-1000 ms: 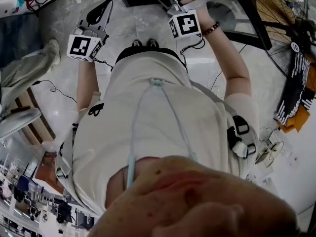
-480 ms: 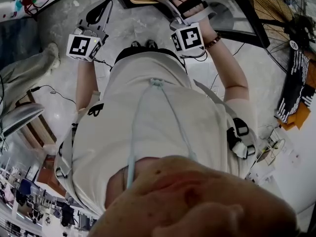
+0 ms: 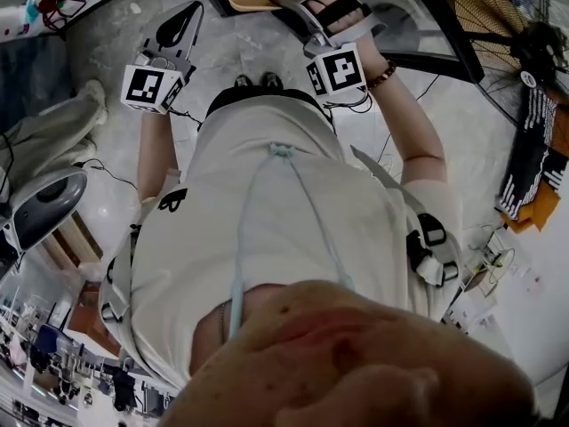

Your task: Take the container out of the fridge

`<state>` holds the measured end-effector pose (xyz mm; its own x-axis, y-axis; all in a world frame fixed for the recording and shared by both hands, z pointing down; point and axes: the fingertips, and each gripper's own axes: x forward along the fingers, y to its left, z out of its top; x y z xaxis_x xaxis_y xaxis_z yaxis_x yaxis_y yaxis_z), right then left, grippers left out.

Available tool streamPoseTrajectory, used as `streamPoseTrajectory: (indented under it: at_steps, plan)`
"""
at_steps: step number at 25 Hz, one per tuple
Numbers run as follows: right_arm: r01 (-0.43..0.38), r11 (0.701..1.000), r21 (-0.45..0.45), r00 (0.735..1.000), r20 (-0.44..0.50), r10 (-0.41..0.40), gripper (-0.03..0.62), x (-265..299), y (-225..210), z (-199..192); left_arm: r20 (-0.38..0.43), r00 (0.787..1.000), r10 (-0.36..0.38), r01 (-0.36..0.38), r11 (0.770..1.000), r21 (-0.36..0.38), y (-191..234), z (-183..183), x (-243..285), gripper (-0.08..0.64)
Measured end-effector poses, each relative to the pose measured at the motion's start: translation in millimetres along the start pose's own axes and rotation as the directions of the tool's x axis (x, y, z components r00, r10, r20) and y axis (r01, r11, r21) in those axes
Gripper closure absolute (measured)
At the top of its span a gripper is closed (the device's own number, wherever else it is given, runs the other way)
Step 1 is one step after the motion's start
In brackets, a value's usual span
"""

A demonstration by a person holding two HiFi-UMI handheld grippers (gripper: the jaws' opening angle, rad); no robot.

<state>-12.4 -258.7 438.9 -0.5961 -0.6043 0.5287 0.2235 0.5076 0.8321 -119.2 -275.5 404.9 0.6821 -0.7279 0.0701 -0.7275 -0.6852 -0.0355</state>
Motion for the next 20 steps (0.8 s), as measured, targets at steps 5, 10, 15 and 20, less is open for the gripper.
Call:
streamPoseTrajectory:
  at_steps: [5, 10, 15, 20]
  plan:
    - [0.002, 1.000, -0.005, 1.000, 0.002, -0.002, 0.436, -0.3, 0.6, 3.7, 0.000, 1.000, 0.001, -0.001, 1.000, 0.003, -0.3, -0.8, -2.6, 0.552]
    - [0.001, 1.000, -0.013, 1.000, 0.003, -0.001, 0.436, -2.5, 0.2, 4.4, 0.002, 1.000, 0.002, -0.002, 1.000, -0.001, -2.2, -0.8, -2.8, 0.552]
    - [0.000, 1.000, -0.007, 1.000, 0.006, 0.000, 0.436, -2.4, 1.4, 5.3, 0.004, 1.000, 0.003, -0.003, 1.000, -0.003, -1.9, -1.8, -4.0, 0.552]
    - [-0.002, 1.000, -0.013, 1.000, 0.000, 0.002, 0.436, -0.8, 2.6, 5.1, 0.006, 1.000, 0.004, -0.004, 1.000, -0.006, -1.4, -2.5, -4.4, 0.552]
